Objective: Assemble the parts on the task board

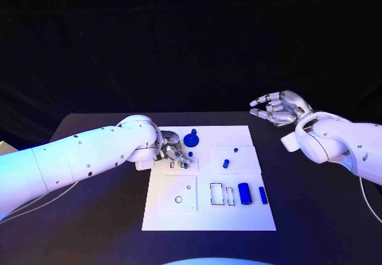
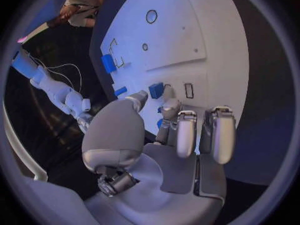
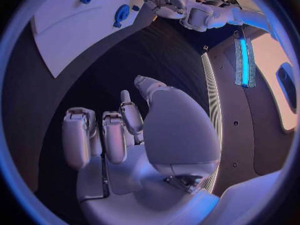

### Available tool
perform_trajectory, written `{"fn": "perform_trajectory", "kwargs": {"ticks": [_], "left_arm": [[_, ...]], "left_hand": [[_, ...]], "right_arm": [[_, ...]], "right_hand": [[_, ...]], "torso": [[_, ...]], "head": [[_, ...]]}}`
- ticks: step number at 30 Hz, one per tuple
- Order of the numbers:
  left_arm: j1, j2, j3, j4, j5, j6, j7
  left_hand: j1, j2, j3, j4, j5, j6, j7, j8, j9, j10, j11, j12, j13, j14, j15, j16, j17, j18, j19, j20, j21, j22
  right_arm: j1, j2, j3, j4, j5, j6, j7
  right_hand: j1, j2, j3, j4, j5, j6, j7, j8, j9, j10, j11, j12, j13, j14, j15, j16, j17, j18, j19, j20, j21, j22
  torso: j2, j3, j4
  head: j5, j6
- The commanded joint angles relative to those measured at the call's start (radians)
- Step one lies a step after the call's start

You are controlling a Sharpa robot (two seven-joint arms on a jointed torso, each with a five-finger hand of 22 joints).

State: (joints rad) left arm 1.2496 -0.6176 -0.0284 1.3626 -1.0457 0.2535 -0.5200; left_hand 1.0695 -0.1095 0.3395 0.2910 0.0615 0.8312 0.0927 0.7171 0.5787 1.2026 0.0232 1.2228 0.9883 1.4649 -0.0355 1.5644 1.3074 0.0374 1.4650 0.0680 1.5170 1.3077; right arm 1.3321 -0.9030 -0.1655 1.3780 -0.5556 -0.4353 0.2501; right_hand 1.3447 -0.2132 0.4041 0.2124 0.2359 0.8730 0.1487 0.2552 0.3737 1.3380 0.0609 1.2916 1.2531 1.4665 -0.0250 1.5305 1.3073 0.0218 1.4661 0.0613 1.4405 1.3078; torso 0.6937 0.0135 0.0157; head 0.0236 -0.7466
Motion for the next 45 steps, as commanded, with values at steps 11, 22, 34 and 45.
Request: {"fn": "perform_trajectory", "kwargs": {"ticks": [11,22,34,45], "left_arm": [[0.002,0.011,-0.003,-0.008,0.019,-0.001,0.011],[0.002,0.005,-0.003,0.005,0.094,-0.015,0.013],[0.002,-0.025,-0.002,0.03,0.155,-0.063,0.019],[0.001,-0.071,-0.002,0.081,0.161,-0.166,0.028]], "left_hand": [[0.068,0.053,0.035,-0.003,-0.002,-0.019,-0.005,0.006,0.034,0.001,-0.007,0.003,0.004,0.106,-0.008,0.006,0.263,-0.003,0.018,-0.006,-0.003,0.101],[0.197,0.022,0.229,-0.053,-0.003,-0.029,-0.018,0.025,0.106,0.005,-0.019,0.0,0.012,0.106,-0.019,0.006,0.263,-0.002,0.014,-0.013,-0.007,0.097],[0.174,-0.041,0.506,-0.176,0.0,-0.047,-0.016,0.056,0.199,0.029,-0.02,0.01,0.034,0.106,-0.02,0.006,0.263,-0.002,0.014,-0.014,-0.009,0.097],[0.151,-0.065,0.557,-0.213,0.007,-0.031,-0.018,0.059,0.218,0.062,-0.023,0.034,0.068,0.106,-0.023,0.006,0.263,-0.003,0.017,-0.015,-0.007,0.102]], "right_arm": [[0.0,0.004,0.0,0.002,-0.017,0.011,0.001],[-0.003,0.009,0.0,-0.001,-0.029,0.011,-0.003],[-0.007,0.011,0.0,-0.003,-0.034,0.013,-0.003],[-0.007,0.007,0.0,0.0,-0.034,0.013,-0.002]], "right_hand": [[-0.011,-0.003,-0.007,0.004,-0.006,-0.001,0.002,-0.006,-0.001,-0.003,0.002,-0.002,0.003,0.086,0.009,-0.007,0.19,0.009,0.066,0.01,-0.006,0.139],[-0.011,-0.003,-0.007,0.004,-0.006,-0.001,0.002,-0.006,-0.001,-0.001,0.002,-0.001,0.005,0.086,0.009,-0.008,0.189,0.01,0.066,0.01,-0.008,0.137],[-0.01,-0.003,-0.007,0.004,-0.004,-0.001,0.002,-0.006,-0.001,-0.002,0.002,-0.002,0.004,0.085,0.009,-0.01,0.187,0.01,0.065,0.011,-0.009,0.137],[-0.013,-0.001,-0.008,0.007,-0.002,0.0,0.002,-0.006,-0.001,-0.003,0.002,-0.003,0.003,0.085,0.009,-0.011,0.186,0.011,0.064,0.012,-0.01,0.136]], "torso": [[0.0,-0.0001,-0.0001],[0.001,-0.0008,-0.0003],[0.0,-0.0001,0.0008],[0.0,0.0008,0.0026]], "head": [[0.0,0.0],[0.001,-0.003],[0.002,-0.007],[0.002,-0.013]]}}
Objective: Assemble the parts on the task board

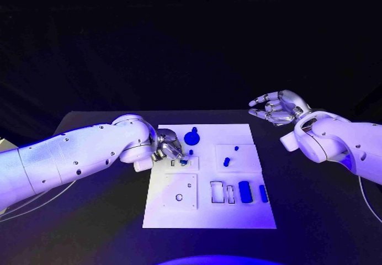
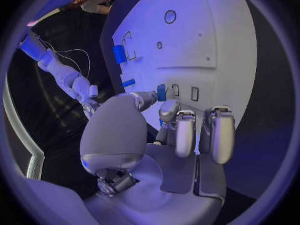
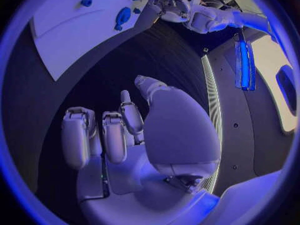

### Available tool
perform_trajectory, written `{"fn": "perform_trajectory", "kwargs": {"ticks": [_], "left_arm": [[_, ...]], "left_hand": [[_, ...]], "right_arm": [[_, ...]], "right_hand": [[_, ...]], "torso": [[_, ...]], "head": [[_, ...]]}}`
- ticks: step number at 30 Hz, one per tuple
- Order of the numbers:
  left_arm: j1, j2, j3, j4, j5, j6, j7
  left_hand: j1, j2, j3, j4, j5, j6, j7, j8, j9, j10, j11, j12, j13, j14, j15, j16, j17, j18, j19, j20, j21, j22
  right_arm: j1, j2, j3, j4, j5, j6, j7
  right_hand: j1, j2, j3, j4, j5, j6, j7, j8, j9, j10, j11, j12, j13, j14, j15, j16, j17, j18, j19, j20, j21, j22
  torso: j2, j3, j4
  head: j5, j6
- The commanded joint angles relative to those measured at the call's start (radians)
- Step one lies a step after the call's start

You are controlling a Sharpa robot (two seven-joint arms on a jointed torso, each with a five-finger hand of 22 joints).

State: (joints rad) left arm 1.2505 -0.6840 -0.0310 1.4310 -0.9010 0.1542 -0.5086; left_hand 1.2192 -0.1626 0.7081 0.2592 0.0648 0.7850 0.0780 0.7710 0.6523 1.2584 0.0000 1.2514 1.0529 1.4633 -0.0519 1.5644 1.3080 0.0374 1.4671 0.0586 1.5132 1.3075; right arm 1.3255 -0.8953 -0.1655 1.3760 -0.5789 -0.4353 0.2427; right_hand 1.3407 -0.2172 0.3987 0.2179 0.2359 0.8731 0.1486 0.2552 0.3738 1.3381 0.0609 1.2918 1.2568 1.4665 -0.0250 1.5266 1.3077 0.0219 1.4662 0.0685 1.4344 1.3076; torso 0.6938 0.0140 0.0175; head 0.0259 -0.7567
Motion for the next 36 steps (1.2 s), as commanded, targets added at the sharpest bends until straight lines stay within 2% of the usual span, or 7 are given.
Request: {"fn": "perform_trajectory", "kwargs": {"ticks": [1,10,21,22,25,28,36], "left_arm": [[0.0,-0.007,0.0,0.018,0.005,-0.078,0.018],[-0.003,-0.018,-0.002,0.043,-0.081,-0.139,0.016],[-0.006,-0.007,-0.014,0.036,-0.122,-0.114,-0.019],[-0.006,-0.005,-0.015,0.035,-0.125,-0.108,-0.022],[-0.006,-0.003,-0.018,0.031,-0.13,-0.098,-0.027],[-0.006,0.001,-0.022,0.027,-0.136,-0.093,-0.032],[-0.007,0.011,-0.029,0.022,-0.148,-0.088,-0.037]], "left_hand": [[0.001,-0.012,0.188,-0.181,0.004,0.015,-0.004,0.005,0.144,0.006,0.0,0.005,0.003,0.107,-0.007,0.006,0.262,-0.003,0.015,-0.006,-0.003,0.102],[-0.007,-0.015,0.206,-0.19,0.008,0.024,-0.006,0.006,0.149,0.02,-0.002,0.016,0.019,0.107,-0.009,0.005,0.261,-0.004,0.018,-0.008,-0.001,0.107],[-0.025,-0.023,0.224,-0.195,0.024,0.031,-0.008,0.005,0.156,0.03,-0.004,0.022,0.029,0.107,-0.011,0.004,0.26,-0.004,0.018,-0.01,-0.002,0.107],[-0.029,-0.025,0.228,-0.197,0.029,0.033,-0.009,0.005,0.158,0.032,-0.005,0.023,0.03,0.107,-0.011,0.005,0.26,-0.003,0.018,-0.01,-0.002,0.107],[-0.052,-0.035,0.24,-0.207,0.089,0.041,-0.012,0.007,0.169,0.041,-0.008,0.028,0.039,0.106,-0.014,0.004,0.259,-0.003,0.018,-0.013,-0.002,0.106],[-0.067,-0.039,0.241,-0.215,0.131,0.047,-0.015,0.008,0.177,0.051,-0.011,0.034,0.049,0.106,-0.017,0.003,0.258,-0.003,0.018,-0.015,-0.003,0.105],[-0.083,-0.043,0.241,-0.223,0.166,0.055,-0.018,0.008,0.184,0.064,-0.014,0.044,0.065,0.105,-0.02,0.0,0.254,-0.003,0.018,-0.018,-0.003,0.105]], "right_arm": [[-0.001,-0.002,0.0,0.003,-0.011,0.012,0.006],[-0.001,-0.004,0.0,0.004,-0.01,0.008,0.01],[-0.001,-0.003,0.0,0.004,-0.008,0.005,0.013],[-0.001,-0.003,0.0,0.005,-0.007,0.005,0.013],[-0.001,-0.003,0.0,0.005,-0.007,0.005,0.013],[-0.001,-0.004,0.0,0.006,-0.007,0.004,0.013],[-0.001,-0.004,0.0,0.008,-0.01,0.005,0.014]], "right_hand": [[-0.009,0.003,-0.003,0.001,-0.002,0.0,0.002,-0.006,-0.002,-0.003,0.002,-0.003,0.0,0.085,0.009,-0.007,0.185,0.011,0.064,0.005,-0.004,0.136],[-0.014,0.004,-0.004,0.005,0.001,0.0,0.002,-0.007,-0.002,-0.005,0.002,-0.006,-0.002,0.084,0.009,-0.009,0.183,0.012,0.063,0.006,-0.008,0.133],[-0.015,0.004,-0.005,0.005,0.003,-0.001,0.002,-0.008,-0.002,-0.015,0.002,-0.019,-0.015,0.082,0.009,-0.015,0.174,0.014,0.059,0.007,-0.019,0.123],[-0.015,0.004,-0.005,0.005,0.003,-0.001,0.002,-0.008,-0.002,-0.015,0.002,-0.019,-0.015,0.082,0.009,-0.015,0.174,0.014,0.059,0.007,-0.019,0.123],[-0.016,0.004,-0.005,0.006,0.005,-0.002,0.002,-0.008,-0.003,-0.017,0.002,-0.022,-0.018,0.081,0.009,-0.016,0.173,0.015,0.059,0.008,-0.019,0.123],[-0.016,0.004,-0.005,0.006,0.005,-0.002,0.002,-0.008,-0.003,-0.017,0.002,-0.022,-0.018,0.081,0.009,-0.016,0.173,0.015,0.059,0.008,-0.019,0.123],[-0.016,0.004,-0.005,0.006,0.005,-0.002,0.002,-0.008,-0.003,-0.017,0.002,-0.022,-0.018,0.081,0.009,-0.016,0.173,0.015,0.059,0.008,-0.019,0.123]], "torso": [[0.0,0.0003,0.0008],[-0.001,0.0003,0.0007],[0.0,0.0006,-0.0021],[0.0,0.0008,-0.0021],[0.0,0.0014,-0.0021],[0.0,0.0008,-0.0017],[0.001,0.0003,-0.0029]], "head": [[0.0,-0.003],[0.004,-0.007],[0.014,-0.011],[0.015,-0.012],[0.016,-0.013],[0.016,-0.014],[0.018,-0.018]]}}
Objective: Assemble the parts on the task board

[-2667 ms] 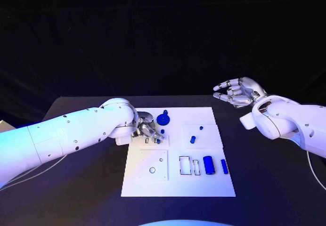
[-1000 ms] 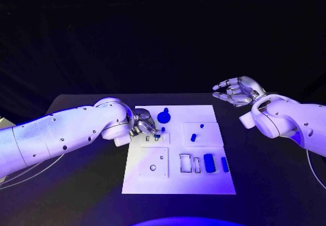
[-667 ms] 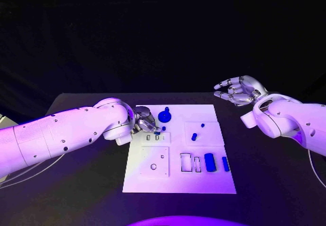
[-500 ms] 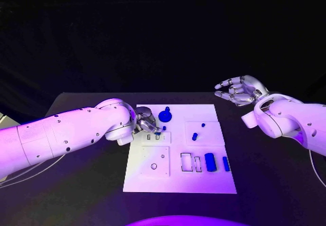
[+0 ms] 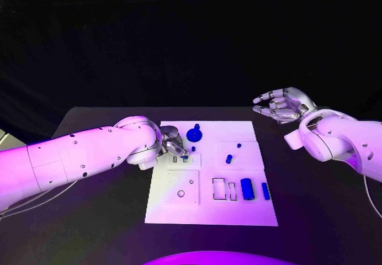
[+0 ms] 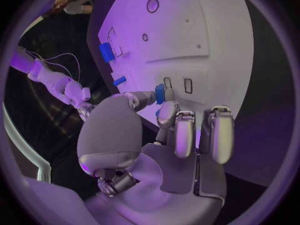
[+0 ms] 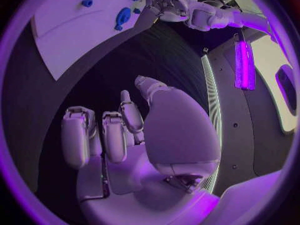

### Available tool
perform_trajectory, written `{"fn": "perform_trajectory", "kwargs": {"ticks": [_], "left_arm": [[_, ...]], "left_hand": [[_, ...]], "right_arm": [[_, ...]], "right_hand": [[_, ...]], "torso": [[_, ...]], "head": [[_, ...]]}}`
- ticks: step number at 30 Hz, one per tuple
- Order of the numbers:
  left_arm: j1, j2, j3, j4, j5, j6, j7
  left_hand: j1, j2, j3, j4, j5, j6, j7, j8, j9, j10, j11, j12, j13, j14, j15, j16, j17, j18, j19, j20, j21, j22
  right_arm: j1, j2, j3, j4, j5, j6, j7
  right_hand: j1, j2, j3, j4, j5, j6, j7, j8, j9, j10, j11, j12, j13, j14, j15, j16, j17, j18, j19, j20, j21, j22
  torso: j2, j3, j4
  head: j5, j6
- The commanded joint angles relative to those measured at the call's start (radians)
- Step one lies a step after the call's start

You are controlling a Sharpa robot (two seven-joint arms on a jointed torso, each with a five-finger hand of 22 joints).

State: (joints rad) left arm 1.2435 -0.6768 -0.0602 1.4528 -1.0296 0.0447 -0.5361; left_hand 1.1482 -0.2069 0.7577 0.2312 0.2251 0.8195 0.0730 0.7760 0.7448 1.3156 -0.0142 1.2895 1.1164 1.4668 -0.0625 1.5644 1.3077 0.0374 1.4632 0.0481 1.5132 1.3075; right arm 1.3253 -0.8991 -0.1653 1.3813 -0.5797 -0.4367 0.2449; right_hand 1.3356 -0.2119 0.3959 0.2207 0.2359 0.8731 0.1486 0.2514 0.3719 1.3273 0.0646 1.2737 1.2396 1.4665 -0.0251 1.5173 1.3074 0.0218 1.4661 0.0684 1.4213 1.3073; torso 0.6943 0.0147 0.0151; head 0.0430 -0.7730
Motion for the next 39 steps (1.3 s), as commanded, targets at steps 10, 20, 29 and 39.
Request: {"fn": "perform_trajectory", "kwargs": {"ticks": [10,20,29,39], "left_arm": [[-0.001,0.007,-0.002,-0.003,-0.025,0.039,-0.014],[-0.004,0.012,-0.002,-0.005,-0.042,0.05,-0.016],[-0.005,0.014,-0.003,-0.01,-0.048,0.049,-0.018],[-0.006,0.016,-0.005,-0.014,-0.057,0.052,-0.019]], "left_hand": [[-0.024,-0.001,0.19,-0.197,0.025,0.026,-0.016,0.006,0.097,0.013,-0.003,0.01,0.006,0.101,-0.011,-0.001,0.252,-0.003,0.023,-0.009,-0.003,0.106],[-0.025,-0.001,0.19,-0.198,0.026,0.027,-0.017,0.006,0.098,0.013,-0.003,0.01,0.006,0.1,-0.012,-0.002,0.252,-0.003,0.023,-0.01,-0.003,0.107],[-0.026,-0.001,0.19,-0.198,0.027,0.027,-0.017,0.006,0.098,0.013,-0.003,0.009,0.005,0.101,-0.012,-0.001,0.252,-0.003,0.023,-0.01,-0.003,0.106],[-0.027,-0.002,0.19,-0.198,0.028,0.027,-0.017,0.006,0.099,0.012,-0.004,0.008,0.003,0.101,-0.012,-0.001,0.252,-0.003,0.023,-0.01,-0.003,0.106]], "right_arm": [[0.0,0.0,0.0,0.002,-0.014,0.008,0.013],[0.0,0.001,0.0,0.002,-0.014,0.01,0.013],[0.0,0.001,0.0,0.005,-0.023,0.005,0.01],[0.0,0.001,0.0,0.009,-0.029,0.003,0.009]], "right_hand": [[-0.011,-0.001,-0.002,0.003,0.005,-0.002,0.002,-0.004,-0.001,-0.007,-0.002,-0.004,-0.001,0.081,0.009,-0.006,0.173,0.015,0.059,0.008,-0.006,0.123],[-0.011,-0.001,-0.002,0.003,0.005,-0.002,0.002,-0.004,-0.001,-0.007,-0.002,-0.004,-0.001,0.081,0.009,-0.006,0.173,0.015,0.059,0.008,-0.006,0.123],[-0.011,-0.001,-0.003,0.003,0.006,-0.003,0.002,-0.005,-0.001,-0.007,-0.002,-0.004,0.0,0.081,0.009,-0.006,0.173,0.015,0.058,0.009,-0.008,0.122],[-0.011,-0.001,-0.003,0.003,0.006,-0.003,0.002,-0.005,-0.001,-0.007,-0.002,-0.004,0.0,0.081,0.009,-0.006,0.173,0.015,0.058,0.009,-0.008,0.122]], "torso": [[0.0,-0.0007,0.0017],[-0.001,-0.0015,0.0004],[0.0,-0.0008,0.0001],[0.0,-0.001,0.0002]], "head": [[0.0,-0.004],[0.002,-0.007],[0.003,-0.007],[0.002,-0.008]]}}
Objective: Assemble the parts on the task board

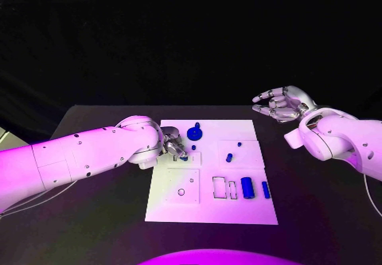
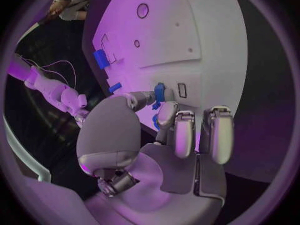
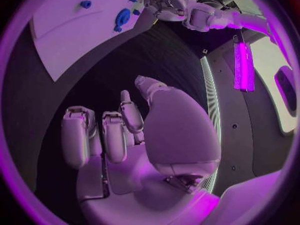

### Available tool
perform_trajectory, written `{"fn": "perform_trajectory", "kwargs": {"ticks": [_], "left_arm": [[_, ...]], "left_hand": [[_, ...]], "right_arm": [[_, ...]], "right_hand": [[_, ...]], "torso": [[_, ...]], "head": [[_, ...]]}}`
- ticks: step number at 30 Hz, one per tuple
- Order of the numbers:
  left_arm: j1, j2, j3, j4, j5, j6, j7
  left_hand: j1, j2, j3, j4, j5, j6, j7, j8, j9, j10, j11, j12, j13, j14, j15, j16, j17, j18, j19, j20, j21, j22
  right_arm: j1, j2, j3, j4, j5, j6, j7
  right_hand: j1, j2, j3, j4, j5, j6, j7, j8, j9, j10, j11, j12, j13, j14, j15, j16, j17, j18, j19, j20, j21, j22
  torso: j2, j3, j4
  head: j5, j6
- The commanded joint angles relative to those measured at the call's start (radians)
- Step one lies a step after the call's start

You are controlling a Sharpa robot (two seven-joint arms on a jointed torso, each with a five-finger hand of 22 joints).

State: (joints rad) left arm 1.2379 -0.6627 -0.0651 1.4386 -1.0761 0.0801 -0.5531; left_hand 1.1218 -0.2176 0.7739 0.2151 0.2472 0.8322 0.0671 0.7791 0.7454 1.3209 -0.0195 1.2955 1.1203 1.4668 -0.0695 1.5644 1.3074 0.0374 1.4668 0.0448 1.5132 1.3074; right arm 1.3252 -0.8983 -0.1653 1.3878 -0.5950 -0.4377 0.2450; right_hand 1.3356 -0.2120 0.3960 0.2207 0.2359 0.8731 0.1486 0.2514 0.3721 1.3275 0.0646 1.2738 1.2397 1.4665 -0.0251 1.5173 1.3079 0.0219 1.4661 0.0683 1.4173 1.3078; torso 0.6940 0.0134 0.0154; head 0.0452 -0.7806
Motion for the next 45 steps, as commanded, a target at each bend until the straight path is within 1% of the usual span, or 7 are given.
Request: {"fn": "perform_trajectory", "kwargs": {"ticks": [1,9,14,25,34,39,45], "left_arm": [[-0.001,0.001,-0.001,0.001,-0.011,0.019,-0.002],[-0.001,0.001,-0.001,0.003,-0.011,0.032,-0.003],[-0.002,0.003,-0.001,0.005,-0.008,0.038,-0.002],[-0.002,0.011,-0.003,-0.003,-0.002,0.039,0.0],[-0.002,0.02,-0.004,-0.015,0.005,0.04,-0.001],[-0.002,0.025,-0.004,-0.021,0.009,0.044,-0.002],[-0.002,0.031,-0.004,-0.03,0.014,0.052,-0.005]], "left_hand": [[-0.001,0.009,0.174,-0.182,0.006,0.014,-0.011,0.003,0.098,0.007,0.002,0.002,-0.001,0.1,-0.005,-0.001,0.252,-0.003,0.019,-0.007,-0.003,0.106],[-0.002,0.009,0.173,-0.182,0.006,0.014,-0.012,0.003,0.099,0.007,0.002,0.002,-0.001,0.1,-0.005,-0.001,0.252,-0.004,0.02,-0.007,-0.003,0.108],[-0.003,0.007,0.173,-0.183,0.007,0.014,-0.012,0.003,0.099,0.007,0.001,0.002,-0.001,0.101,-0.005,-0.001,0.253,-0.004,0.02,-0.007,-0.003,0.109],[-0.022,0.005,0.162,-0.176,0.007,0.021,-0.017,0.007,0.104,0.016,-0.002,0.01,0.011,0.101,-0.007,-0.001,0.254,-0.004,0.021,-0.009,-0.003,0.109],[-0.043,0.015,0.142,-0.159,0.0,0.03,-0.024,0.01,0.11,0.019,-0.007,0.011,0.012,0.101,-0.012,0.0,0.255,-0.004,0.02,-0.012,-0.004,0.108],[-0.059,0.016,0.126,-0.148,-0.004,0.033,-0.027,0.009,0.111,0.021,-0.009,0.012,0.015,0.101,-0.014,0.001,0.255,-0.003,0.02,-0.015,-0.005,0.107],[-0.097,0.02,0.055,-0.111,-0.014,0.045,-0.034,0.003,0.112,0.021,-0.015,0.013,0.018,0.102,-0.019,0.001,0.256,-0.003,0.02,-0.02,-0.006,0.106]], "right_arm": [[0.0,0.0,0.0,0.002,-0.014,0.004,0.009],[-0.001,0.0,0.0,0.004,-0.014,0.006,0.008],[-0.001,0.0,0.0,0.004,-0.014,0.006,0.008],[-0.001,-0.002,0.0,0.006,-0.014,0.006,0.008],[-0.001,-0.003,0.0,0.007,-0.014,0.006,0.008],[-0.001,-0.003,0.0,0.007,-0.014,0.006,0.008],[-0.001,-0.003,0.0,0.006,-0.012,0.008,0.009]], "right_hand": [[-0.011,-0.001,-0.003,0.003,0.006,-0.003,0.002,-0.005,-0.001,-0.007,-0.002,-0.004,0.0,0.081,0.009,-0.006,0.173,0.015,0.058,0.009,-0.003,0.122],[-0.011,-0.001,-0.003,0.003,0.006,-0.003,0.002,-0.005,-0.001,-0.007,-0.002,-0.004,0.0,0.081,0.009,-0.006,0.173,0.015,0.058,0.009,-0.003,0.122],[-0.011,-0.001,-0.003,0.003,0.006,-0.003,0.002,-0.005,-0.001,-0.007,-0.002,-0.004,0.0,0.081,0.009,-0.006,0.173,0.015,0.058,0.009,-0.003,0.122],[-0.012,-0.001,-0.004,0.004,0.008,-0.002,0.002,-0.005,-0.002,-0.005,-0.002,-0.004,0.001,0.081,0.009,-0.007,0.171,0.015,0.057,0.01,-0.004,0.122],[-0.012,-0.001,-0.004,0.004,0.008,-0.002,0.002,-0.005,-0.002,-0.005,-0.002,-0.004,0.001,0.081,0.009,-0.007,0.171,0.015,0.057,0.01,-0.004,0.122],[-0.012,-0.001,-0.004,0.004,0.008,-0.002,0.002,-0.005,-0.002,-0.005,-0.002,-0.004,0.001,0.081,0.009,-0.007,0.171,0.015,0.057,0.01,-0.004,0.122],[-0.013,-0.001,-0.005,0.005,0.008,-0.002,0.002,-0.005,-0.002,-0.006,-0.002,-0.006,0.0,0.081,0.008,-0.008,0.171,0.016,0.056,0.01,-0.006,0.12]], "torso": [[0.0,0.0004,-0.0001],[0.0,0.0007,0.0007],[0.0,0.0,0.0005],[0.0,0.0013,-0.0002],[0.001,0.0018,-0.0003],[0.001,0.0011,-0.0004],[0.001,0.0013,0.0001]], "head": [[0.0,-0.001],[0.001,-0.001],[0.001,-0.001],[0.001,-0.001],[-0.002,-0.001],[-0.002,-0.002],[-0.003,-0.004]]}}
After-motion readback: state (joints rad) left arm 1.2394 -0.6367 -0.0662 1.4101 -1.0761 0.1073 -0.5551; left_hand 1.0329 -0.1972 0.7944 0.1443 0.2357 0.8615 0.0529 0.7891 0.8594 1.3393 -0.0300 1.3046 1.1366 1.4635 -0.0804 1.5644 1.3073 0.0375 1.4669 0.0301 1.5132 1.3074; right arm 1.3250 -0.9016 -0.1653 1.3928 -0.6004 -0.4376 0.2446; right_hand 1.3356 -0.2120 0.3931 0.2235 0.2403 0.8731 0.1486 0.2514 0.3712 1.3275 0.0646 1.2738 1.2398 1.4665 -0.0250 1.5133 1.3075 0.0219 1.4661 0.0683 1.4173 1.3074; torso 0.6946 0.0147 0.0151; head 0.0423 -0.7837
